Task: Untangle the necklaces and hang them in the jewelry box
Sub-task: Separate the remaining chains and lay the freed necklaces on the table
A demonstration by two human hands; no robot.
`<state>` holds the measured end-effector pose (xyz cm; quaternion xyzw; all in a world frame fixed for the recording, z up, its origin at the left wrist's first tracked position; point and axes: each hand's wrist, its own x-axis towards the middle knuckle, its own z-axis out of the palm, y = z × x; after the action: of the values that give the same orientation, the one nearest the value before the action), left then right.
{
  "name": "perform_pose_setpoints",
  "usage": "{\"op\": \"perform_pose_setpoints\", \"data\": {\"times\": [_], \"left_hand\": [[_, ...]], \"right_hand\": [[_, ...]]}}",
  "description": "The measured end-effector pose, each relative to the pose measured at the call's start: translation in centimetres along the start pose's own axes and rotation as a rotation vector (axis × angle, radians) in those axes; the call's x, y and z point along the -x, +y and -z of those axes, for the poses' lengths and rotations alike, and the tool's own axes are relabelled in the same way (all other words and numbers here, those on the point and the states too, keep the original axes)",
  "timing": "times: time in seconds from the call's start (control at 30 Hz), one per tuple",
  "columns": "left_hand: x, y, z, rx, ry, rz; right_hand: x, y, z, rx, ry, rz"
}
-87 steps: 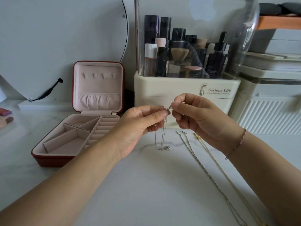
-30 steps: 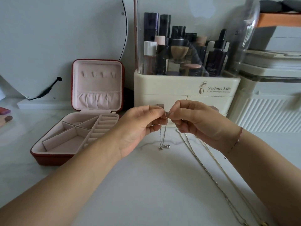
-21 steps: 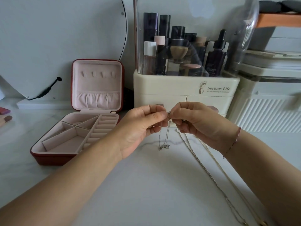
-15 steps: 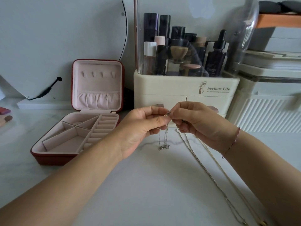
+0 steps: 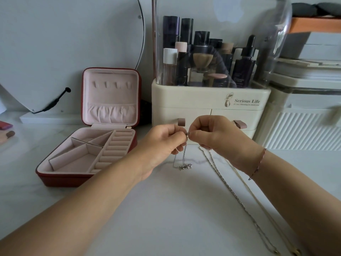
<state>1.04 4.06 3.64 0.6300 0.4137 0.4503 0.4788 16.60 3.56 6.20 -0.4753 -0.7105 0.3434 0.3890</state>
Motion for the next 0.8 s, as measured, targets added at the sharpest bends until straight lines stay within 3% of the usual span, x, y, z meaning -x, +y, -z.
{"op": "perform_pose_setpoints", "data": {"times": [0.3,0.57,0.8], "left_hand": [[-0.5,-0.3,0.2,0.103,0.019,0.026],[-1.0,-0.5,0.7,0.193,0.163,0.018],[-0.9,-0.6,0.5,0.176,0.192,0.033]], "right_hand": [[0.0,0.0,0.1,-0.068,-0.094,-0.021],[-0.2,0.0,1.0,-0.362,-0.117,-0.046],[-0.3,-0.2,1.8,-0.738,-0.157,-0.030]]}}
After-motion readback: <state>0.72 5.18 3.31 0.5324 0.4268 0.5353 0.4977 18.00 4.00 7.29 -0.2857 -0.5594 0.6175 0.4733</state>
